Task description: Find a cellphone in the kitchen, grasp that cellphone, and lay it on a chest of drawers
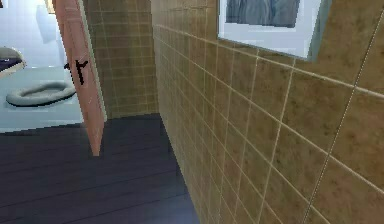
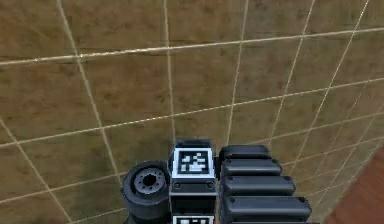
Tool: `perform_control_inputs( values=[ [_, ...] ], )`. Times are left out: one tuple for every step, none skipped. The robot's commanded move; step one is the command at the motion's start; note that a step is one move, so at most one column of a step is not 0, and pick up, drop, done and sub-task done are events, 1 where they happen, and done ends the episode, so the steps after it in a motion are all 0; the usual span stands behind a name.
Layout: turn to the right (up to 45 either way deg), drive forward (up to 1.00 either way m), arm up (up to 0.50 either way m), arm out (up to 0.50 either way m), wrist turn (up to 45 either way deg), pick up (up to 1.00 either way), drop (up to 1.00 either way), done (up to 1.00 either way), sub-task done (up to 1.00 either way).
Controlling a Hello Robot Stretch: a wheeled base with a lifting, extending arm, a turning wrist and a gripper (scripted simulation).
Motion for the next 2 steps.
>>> perform_control_inputs(
  values=[
    [0.0, 0.05, 0.0, 0.0, 0.0, 0.0, 0.0, 0.0, 0.0],
    [-15.0, 0.0, 0.0, 0.0, 0.0, 0.0, 0.0, 0.0, 0.0]
  ],
)
